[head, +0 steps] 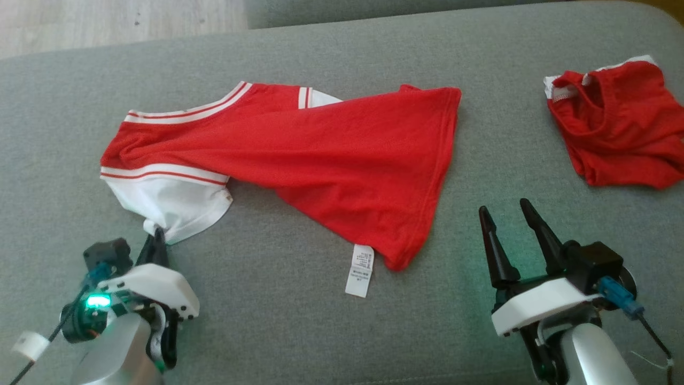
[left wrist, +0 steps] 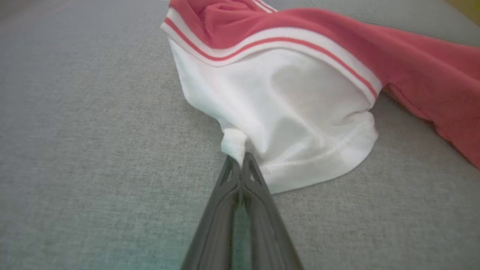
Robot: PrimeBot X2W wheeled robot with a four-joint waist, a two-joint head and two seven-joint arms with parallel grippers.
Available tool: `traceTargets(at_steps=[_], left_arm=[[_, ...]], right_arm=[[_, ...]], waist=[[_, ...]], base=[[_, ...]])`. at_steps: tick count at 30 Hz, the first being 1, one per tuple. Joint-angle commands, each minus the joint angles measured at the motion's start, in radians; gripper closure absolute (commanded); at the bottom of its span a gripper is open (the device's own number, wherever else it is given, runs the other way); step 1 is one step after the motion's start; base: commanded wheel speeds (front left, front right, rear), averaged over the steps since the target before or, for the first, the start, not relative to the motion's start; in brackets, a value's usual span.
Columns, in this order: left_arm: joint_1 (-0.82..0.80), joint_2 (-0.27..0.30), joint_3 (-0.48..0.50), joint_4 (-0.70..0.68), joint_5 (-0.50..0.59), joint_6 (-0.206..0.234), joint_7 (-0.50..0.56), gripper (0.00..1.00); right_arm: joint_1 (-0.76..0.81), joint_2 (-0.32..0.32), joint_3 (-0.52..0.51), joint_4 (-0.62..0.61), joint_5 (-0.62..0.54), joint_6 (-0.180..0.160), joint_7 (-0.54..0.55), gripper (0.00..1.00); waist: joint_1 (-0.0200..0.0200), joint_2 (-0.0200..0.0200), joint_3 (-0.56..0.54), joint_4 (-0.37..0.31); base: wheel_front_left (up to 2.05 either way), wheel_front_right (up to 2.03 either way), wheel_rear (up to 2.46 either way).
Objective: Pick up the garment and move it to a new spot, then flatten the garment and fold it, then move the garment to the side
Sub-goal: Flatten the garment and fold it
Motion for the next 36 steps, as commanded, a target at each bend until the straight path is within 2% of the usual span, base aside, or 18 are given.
traceTargets(at_steps=[1, 6, 11, 18, 26, 27, 28, 29, 30, 36], left_arm=[[-0.050, 0.027, 0.030, -0.011, 0.005, -0.004, -0.029, 1.00], [-0.021, 0.024, 0.037, -0.029, 0.009, -0.008, -0.111, 1.00], [0.067, 0.022, 0.059, -0.155, 0.020, 0.032, -0.150, 1.00], [0.284, 0.000, 0.073, -0.374, 0.005, 0.121, -0.142, 1.00], [0.411, -0.024, 0.066, -0.474, -0.042, 0.152, -0.091, 1.00], [0.415, -0.024, 0.066, -0.479, -0.042, 0.155, -0.091, 0.88], [0.416, -0.022, 0.068, -0.484, -0.041, 0.158, -0.093, 0.64], [0.416, -0.021, 0.070, -0.488, -0.039, 0.161, -0.098, 0.29], [0.414, -0.018, 0.072, -0.492, -0.035, 0.163, -0.103, 0.00], [0.393, -0.011, 0.072, -0.522, -0.005, 0.157, -0.132, 0.00]], right_arm=[[-0.032, -0.005, 0.017, -0.029, -0.006, -0.001, -0.009, 0.00], [-0.022, -0.005, 0.002, -0.021, 0.001, -0.001, -0.018, 0.00], [0.002, -0.005, -0.015, -0.011, 0.010, -0.001, -0.023, 0.00], [0.038, -0.005, -0.048, 0.011, 0.021, -0.001, -0.031, 0.00], [0.052, -0.005, -0.066, 0.027, 0.021, -0.001, -0.031, 0.00], [0.052, -0.005, -0.066, 0.028, 0.020, -0.001, -0.030, 0.00], [0.052, -0.005, -0.067, 0.030, 0.019, -0.001, -0.029, 0.00], [0.052, -0.005, -0.067, 0.031, 0.019, -0.001, -0.029, 0.00], [0.051, -0.005, -0.066, 0.031, 0.018, -0.001, -0.028, 0.00], [0.050, -0.005, -0.064, 0.027, 0.018, -0.001, -0.031, 0.00]], waist=[[-0.0002, 0.0000, -0.006, 0.006], [-0.0002, 0.0000, -0.036, 0.035], [-0.0002, 0.0000, -0.080, 0.085], [-0.0002, 0.0000, -0.136, 0.152], [-0.0002, 0.0000, -0.158, 0.173], [-0.0002, 0.0000, -0.160, 0.173], [-0.0002, 0.0000, -0.161, 0.173], [-0.0002, 0.0000, -0.162, 0.172], [-0.0002, 0.0000, -0.162, 0.170], [-0.0002, 0.0000, -0.167, 0.153]], base=[[0.00, 0.00, 0.00], [0.00, 0.00, 0.00], [0.00, 0.00, 0.00], [0.00, 0.00, 0.00], [0.00, 0.00, 0.00], [0.00, 0.00, 0.00], [0.00, 0.00, 0.00], [0.00, 0.00, 0.00], [0.00, 0.00, 0.00], [0.00, 0.00, 0.00]])
